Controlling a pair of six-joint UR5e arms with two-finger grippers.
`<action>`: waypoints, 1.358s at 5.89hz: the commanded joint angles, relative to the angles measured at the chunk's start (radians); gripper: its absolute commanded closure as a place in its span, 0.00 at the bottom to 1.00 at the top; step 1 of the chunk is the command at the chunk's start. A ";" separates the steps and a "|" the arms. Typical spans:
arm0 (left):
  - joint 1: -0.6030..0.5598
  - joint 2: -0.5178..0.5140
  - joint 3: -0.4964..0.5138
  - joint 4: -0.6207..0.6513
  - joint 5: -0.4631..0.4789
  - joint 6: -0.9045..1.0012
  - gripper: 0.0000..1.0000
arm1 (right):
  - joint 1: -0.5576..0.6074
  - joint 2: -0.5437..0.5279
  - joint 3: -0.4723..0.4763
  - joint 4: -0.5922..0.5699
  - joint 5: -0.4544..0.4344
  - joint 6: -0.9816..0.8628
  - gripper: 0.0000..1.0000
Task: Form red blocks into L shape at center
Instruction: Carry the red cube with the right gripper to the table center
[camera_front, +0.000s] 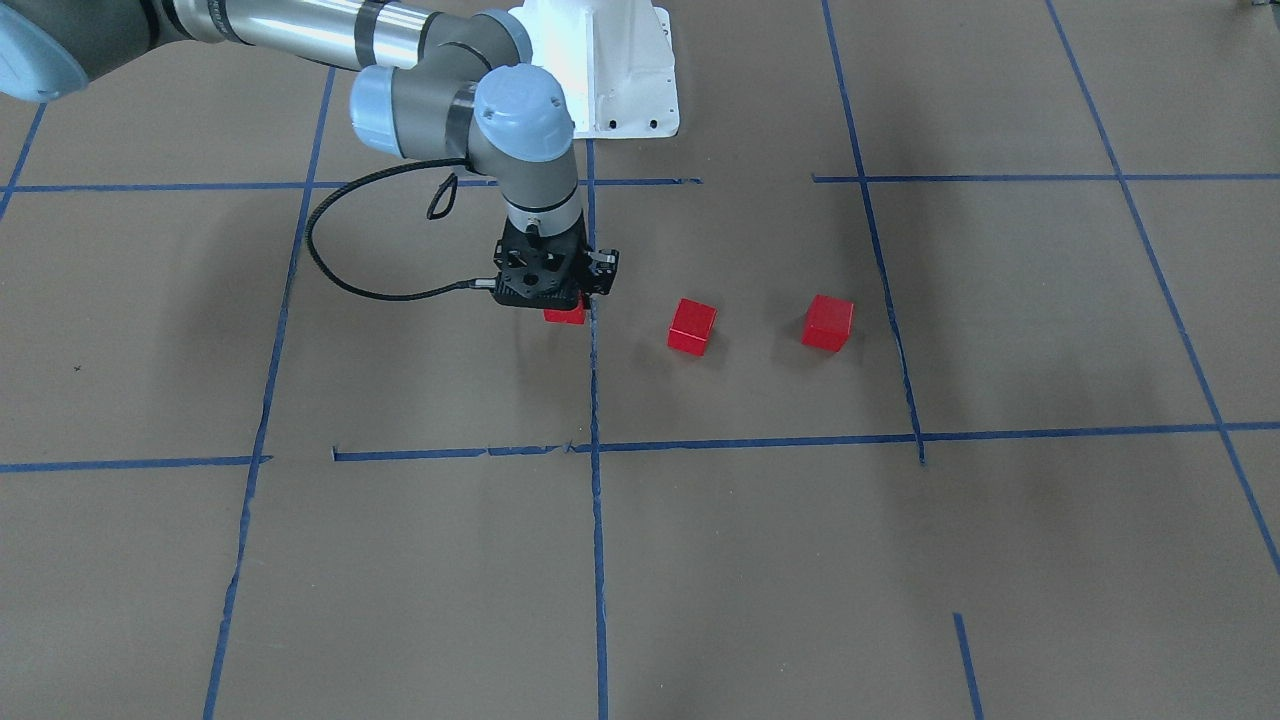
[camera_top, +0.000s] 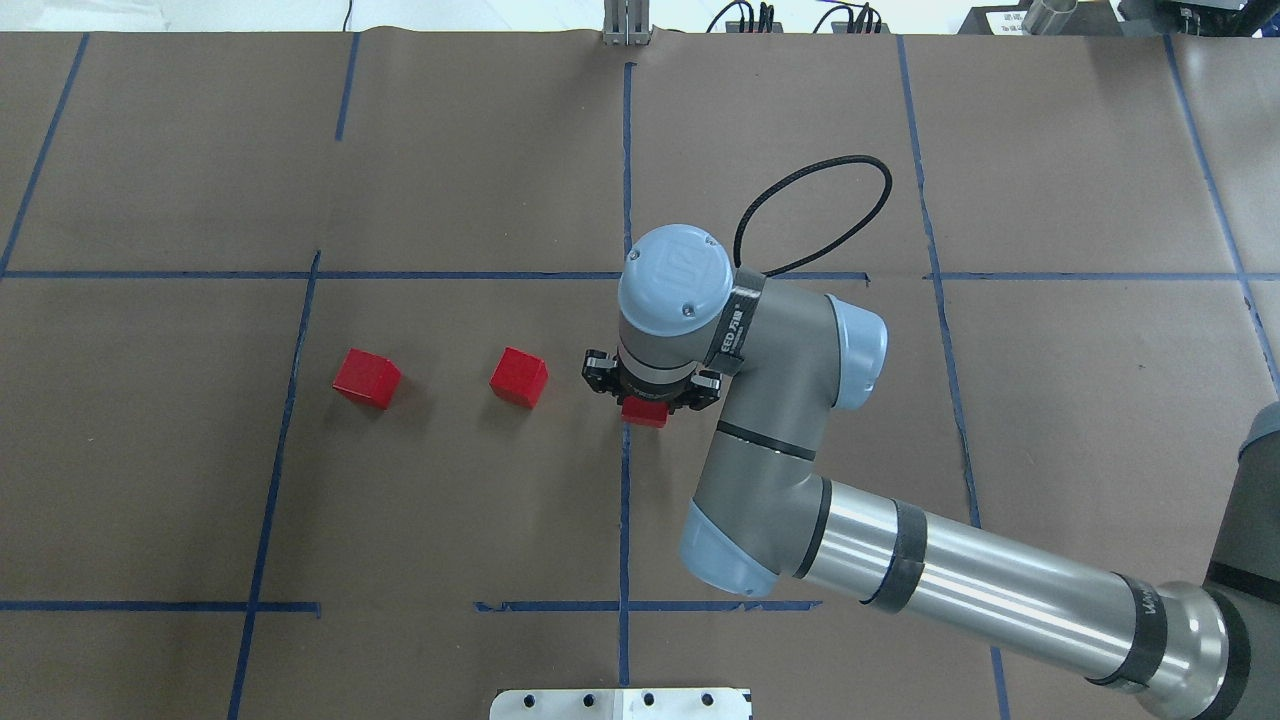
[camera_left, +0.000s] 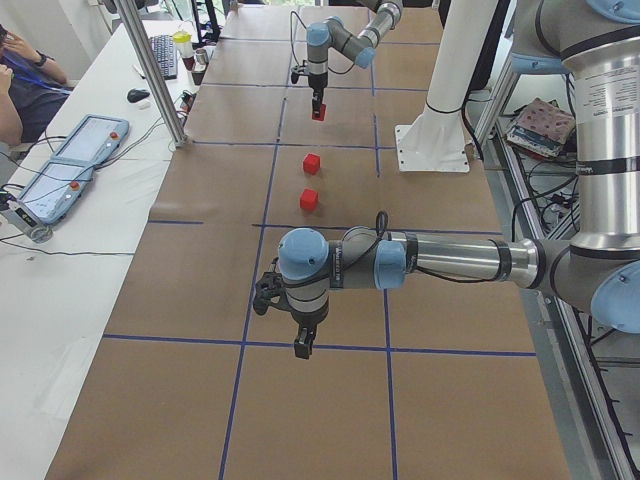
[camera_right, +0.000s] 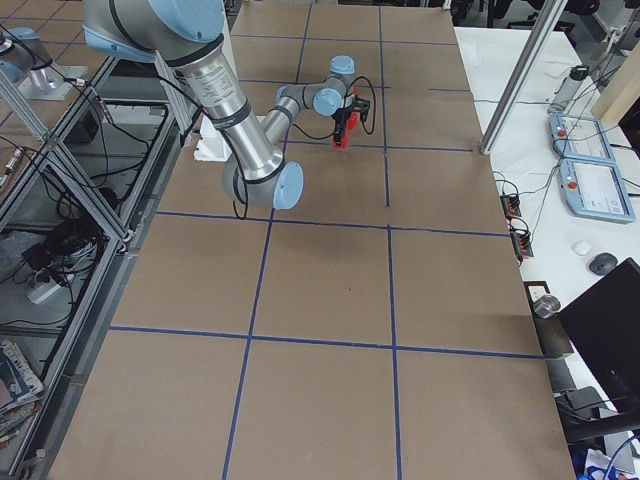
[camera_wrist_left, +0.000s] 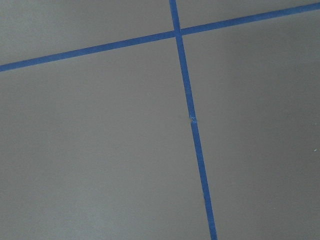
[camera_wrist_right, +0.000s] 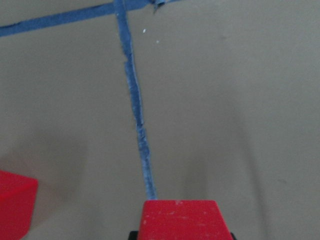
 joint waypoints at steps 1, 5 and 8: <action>0.000 0.000 0.000 0.001 0.000 0.000 0.00 | -0.038 0.011 -0.022 -0.001 -0.012 0.000 0.82; 0.000 0.000 0.002 0.001 0.001 0.000 0.00 | -0.039 0.015 -0.024 -0.006 0.003 -0.102 0.82; 0.000 0.000 0.003 0.001 0.002 0.000 0.00 | -0.039 0.020 -0.041 -0.004 0.000 -0.102 0.75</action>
